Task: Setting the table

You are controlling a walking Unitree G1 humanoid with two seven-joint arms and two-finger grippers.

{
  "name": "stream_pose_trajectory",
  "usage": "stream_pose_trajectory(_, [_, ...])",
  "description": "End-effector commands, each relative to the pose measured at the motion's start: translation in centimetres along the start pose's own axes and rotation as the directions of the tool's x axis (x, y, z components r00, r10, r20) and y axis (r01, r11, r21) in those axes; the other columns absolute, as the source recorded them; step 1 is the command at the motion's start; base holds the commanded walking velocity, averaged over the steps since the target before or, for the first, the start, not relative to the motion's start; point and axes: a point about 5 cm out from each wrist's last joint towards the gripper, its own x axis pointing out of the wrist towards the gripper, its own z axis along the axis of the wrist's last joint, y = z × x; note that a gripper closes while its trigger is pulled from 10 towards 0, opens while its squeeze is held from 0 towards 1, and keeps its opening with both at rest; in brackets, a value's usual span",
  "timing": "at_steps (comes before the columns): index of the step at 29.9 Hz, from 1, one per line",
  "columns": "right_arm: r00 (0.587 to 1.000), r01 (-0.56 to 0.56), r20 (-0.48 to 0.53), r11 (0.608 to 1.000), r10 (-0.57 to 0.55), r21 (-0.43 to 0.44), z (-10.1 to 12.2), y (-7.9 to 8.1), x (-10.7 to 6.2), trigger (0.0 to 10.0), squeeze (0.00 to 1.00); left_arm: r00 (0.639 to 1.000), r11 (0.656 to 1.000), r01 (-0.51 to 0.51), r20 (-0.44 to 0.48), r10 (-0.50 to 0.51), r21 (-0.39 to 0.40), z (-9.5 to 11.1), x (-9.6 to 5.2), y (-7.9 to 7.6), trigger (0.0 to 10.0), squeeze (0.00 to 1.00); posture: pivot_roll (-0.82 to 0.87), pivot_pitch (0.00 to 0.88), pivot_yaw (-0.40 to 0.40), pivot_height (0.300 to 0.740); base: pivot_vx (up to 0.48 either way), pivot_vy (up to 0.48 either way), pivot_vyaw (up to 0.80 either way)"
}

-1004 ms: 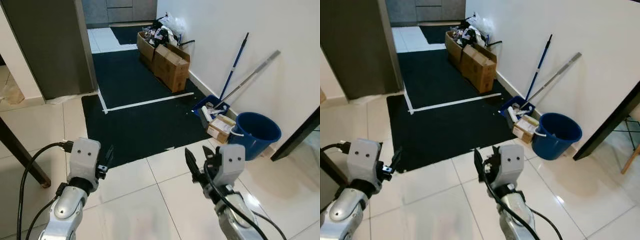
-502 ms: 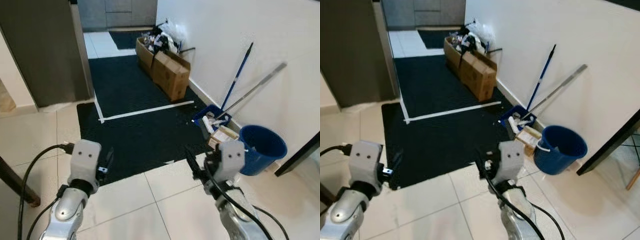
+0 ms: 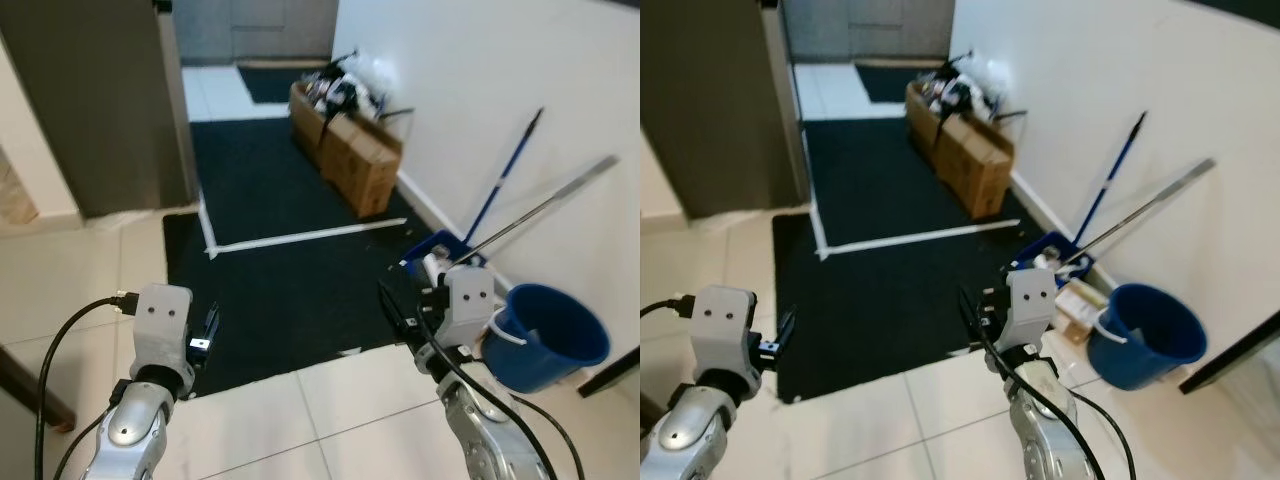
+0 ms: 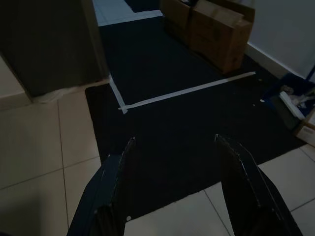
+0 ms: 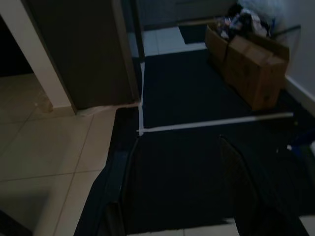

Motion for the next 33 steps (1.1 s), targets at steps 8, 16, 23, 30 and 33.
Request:
stream_pose_trajectory(8, [0.997, 0.082, -0.015, 0.991, -0.080, 0.104, -0.3, -1.5, -1.0, 10.0, 0.00, 0.997, 0.997, 0.063, -0.031, -0.064, -0.047, -0.1, 0.1, -1.2, 10.0, 0.00, 0.11, 0.131, 0.016, 0.740, 0.000, 0.000, 0.60])
stream_pose_trajectory(16, [0.989, 0.141, -0.001, 0.950, -0.146, 0.278, 0.1, -2.1, -0.7, 10.0, 0.00, 0.995, 0.995, 0.087, -0.049, -0.090, -0.055, -0.2, -0.3, -1.7, 10.0, 0.00, 0.11, 0.134, 0.024, 0.740, 0.000, 0.000, 0.80])
stream_pose_trajectory(23, [0.988, 0.122, 0.036, 0.902, -0.150, 0.415, 0.7, -2.4, -0.7, 10.0, 0.00, 0.994, 0.994, 0.096, -0.056, -0.099, -0.054, -0.3, -0.3, -1.7, 10.0, 0.00, 0.11, 0.134, 0.035, 0.740, 0.000, 0.000, 0.80])
stream_pose_trajectory(30, [0.995, 0.030, 0.074, 0.883, -0.073, 0.468, 1.2, -1.4, -0.8, 10.0, 0.00, 0.992, 0.993, 0.104, -0.064, -0.107, -0.047, -0.2, -0.1, -1.7, 10.0, 0.00, 0.11, 0.135, 0.047, 0.740, 0.000, 0.000, 0.80])
stream_pose_trajectory(33, [0.996, 0.007, 0.072, 0.878, -0.047, 0.479, 1.0, -0.9, -0.9, 10.0, 0.00, 0.992, 0.993, 0.109, -0.066, -0.112, -0.041, -0.3, -0.1, -1.8, 10.0, 0.00, 0.11, 0.136, 0.049, 0.740, 0.000, 0.000, 0.80])
